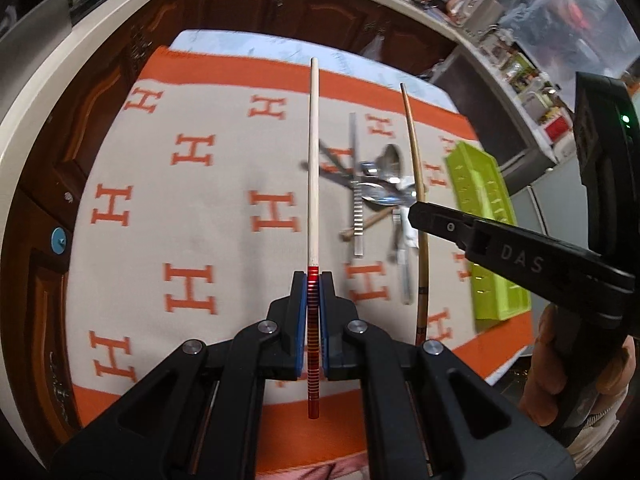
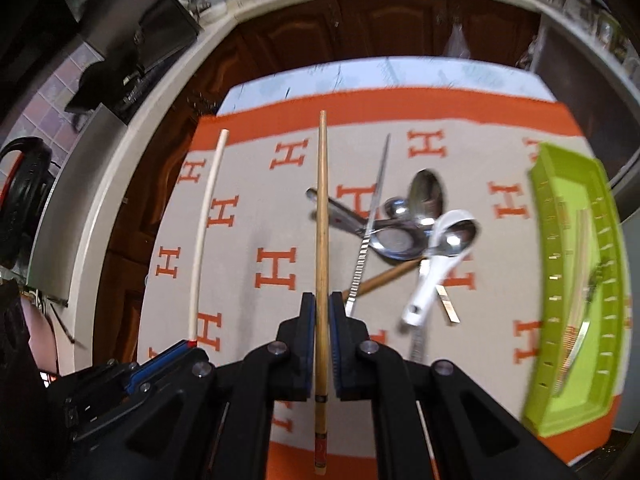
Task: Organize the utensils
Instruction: 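Carry the white chopstick with the left tool while the right tool carries its chopstick to the tray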
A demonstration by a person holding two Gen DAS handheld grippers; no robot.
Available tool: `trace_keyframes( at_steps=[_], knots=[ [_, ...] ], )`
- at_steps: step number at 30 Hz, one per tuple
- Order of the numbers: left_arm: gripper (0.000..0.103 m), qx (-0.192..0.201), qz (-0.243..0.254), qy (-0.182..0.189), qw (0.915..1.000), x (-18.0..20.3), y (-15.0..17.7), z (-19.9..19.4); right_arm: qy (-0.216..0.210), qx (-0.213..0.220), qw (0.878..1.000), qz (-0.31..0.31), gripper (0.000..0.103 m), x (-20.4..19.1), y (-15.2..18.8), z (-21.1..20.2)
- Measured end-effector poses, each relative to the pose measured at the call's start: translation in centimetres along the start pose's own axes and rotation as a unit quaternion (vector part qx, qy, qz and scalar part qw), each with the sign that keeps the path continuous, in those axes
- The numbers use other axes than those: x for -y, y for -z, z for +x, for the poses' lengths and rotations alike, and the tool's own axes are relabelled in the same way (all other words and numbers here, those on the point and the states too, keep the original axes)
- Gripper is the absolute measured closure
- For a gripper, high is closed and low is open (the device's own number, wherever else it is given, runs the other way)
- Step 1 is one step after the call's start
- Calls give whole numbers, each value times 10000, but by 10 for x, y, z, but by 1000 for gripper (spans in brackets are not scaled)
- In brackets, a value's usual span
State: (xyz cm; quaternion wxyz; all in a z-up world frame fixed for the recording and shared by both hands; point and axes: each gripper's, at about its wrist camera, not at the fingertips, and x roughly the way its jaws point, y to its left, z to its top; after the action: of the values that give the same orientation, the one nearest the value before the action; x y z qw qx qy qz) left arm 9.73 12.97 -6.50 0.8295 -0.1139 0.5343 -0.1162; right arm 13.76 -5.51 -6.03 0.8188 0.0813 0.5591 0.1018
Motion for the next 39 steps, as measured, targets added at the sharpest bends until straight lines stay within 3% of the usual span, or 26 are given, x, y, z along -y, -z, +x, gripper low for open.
trace_keyframes(
  at_steps=[11, 21, 29, 37, 39],
  knots=[
    [100, 237, 734, 417, 9961, 126, 13, -21, 459, 648, 9963, 337, 97, 69, 32, -83],
    [100, 270, 1211, 356, 9916, 230, -2, -2, 1124, 654, 9892, 672, 97, 163, 36, -122],
    [100, -9, 1240, 189, 9921, 271, -22, 51, 1102, 116, 9867, 1188, 97, 239, 10, -70],
    [100, -355, 982, 51, 9945, 268, -30, 106, 928, -531, 9874, 1166, 95, 258, -4, -9],
    [100, -419, 938, 63, 9947, 265, -30, 114, 808, -612, 9873, 1221, 87, 258, 0, -3]
  ],
)
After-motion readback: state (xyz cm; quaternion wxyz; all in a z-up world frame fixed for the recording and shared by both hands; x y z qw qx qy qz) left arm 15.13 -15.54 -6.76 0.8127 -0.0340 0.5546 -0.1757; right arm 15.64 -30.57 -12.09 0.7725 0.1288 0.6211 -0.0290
